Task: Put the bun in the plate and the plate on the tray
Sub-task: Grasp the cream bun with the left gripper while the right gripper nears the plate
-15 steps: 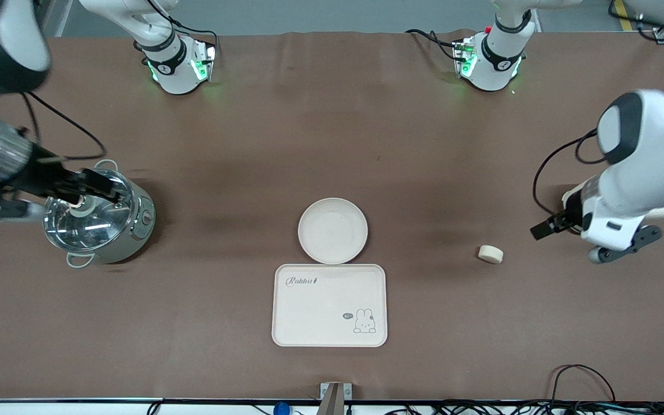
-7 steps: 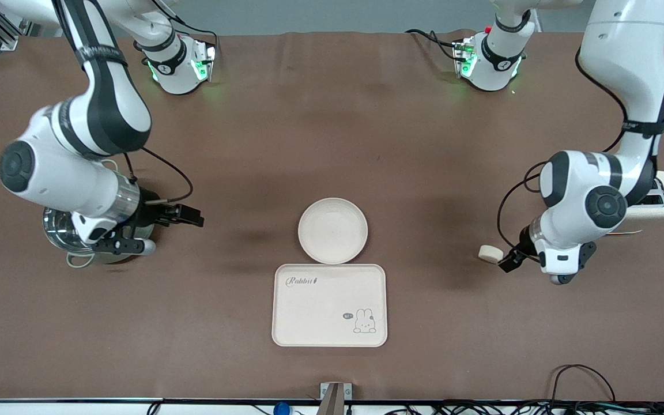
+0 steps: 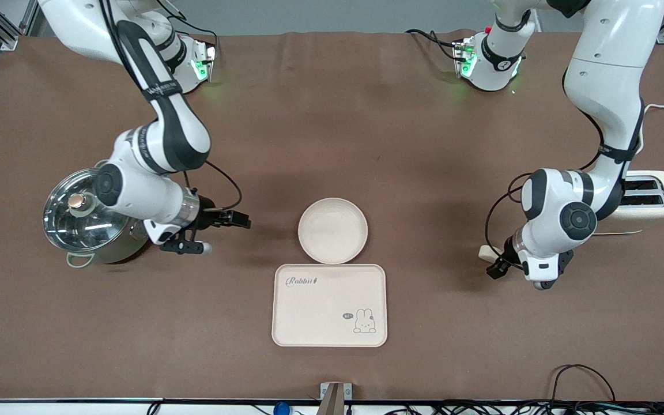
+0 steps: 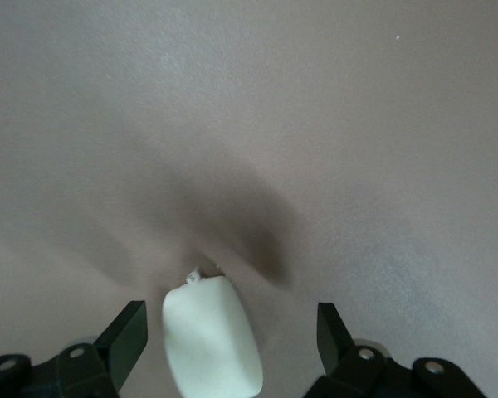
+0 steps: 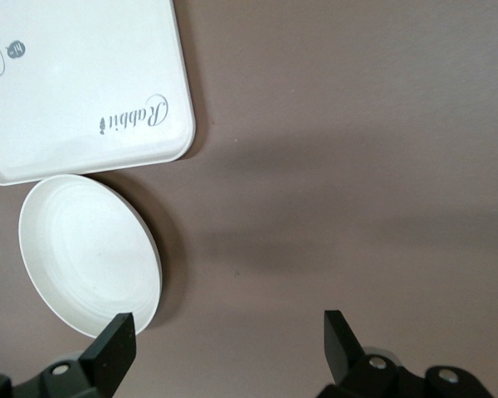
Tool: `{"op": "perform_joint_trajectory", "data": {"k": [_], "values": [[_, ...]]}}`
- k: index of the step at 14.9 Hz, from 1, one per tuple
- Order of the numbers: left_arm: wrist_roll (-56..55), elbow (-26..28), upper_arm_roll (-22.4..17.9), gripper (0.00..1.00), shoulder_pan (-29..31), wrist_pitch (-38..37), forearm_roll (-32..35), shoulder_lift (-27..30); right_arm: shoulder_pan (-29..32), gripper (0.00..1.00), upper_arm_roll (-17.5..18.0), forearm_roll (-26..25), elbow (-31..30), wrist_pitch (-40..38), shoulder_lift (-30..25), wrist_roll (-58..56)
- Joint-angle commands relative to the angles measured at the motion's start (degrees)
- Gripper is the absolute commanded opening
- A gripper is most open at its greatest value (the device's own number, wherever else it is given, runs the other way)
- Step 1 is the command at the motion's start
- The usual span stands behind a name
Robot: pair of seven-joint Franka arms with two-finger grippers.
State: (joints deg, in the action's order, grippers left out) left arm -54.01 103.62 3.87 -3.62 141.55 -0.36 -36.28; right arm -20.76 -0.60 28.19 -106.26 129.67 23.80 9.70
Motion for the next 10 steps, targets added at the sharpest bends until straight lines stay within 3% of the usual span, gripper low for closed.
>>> {"op": "perform_joint_trajectory", "data": {"k": [1,3,7,10], "values": [[-0.6,-0.4,0.3,0.82,-0.2,1.5,-1.8,-1.5,-3.2,1.0,-0.5,3.3,-1.0,3.7,1.3,0.2],[-0.6,-0.3,0.7,0.67,-0.2,1.5,-1.8,-2.0,-5.2,1.0,-0.5,5.9,-1.8,6.9,2.7,0.2],[-1.0,-0.7,2.1,0.26,-0.2,1.5,-2.4,-2.3,-9.7,1.0,-0.5,6.5,-1.4,13.7,6.2,5.0],[-5.1,-2.1,5.6,0.22,-0.4,1.4,-4.4,-2.1,-12.0,0.99,-0.5,6.5,-0.2,17.4,9.8,5.6]]}}
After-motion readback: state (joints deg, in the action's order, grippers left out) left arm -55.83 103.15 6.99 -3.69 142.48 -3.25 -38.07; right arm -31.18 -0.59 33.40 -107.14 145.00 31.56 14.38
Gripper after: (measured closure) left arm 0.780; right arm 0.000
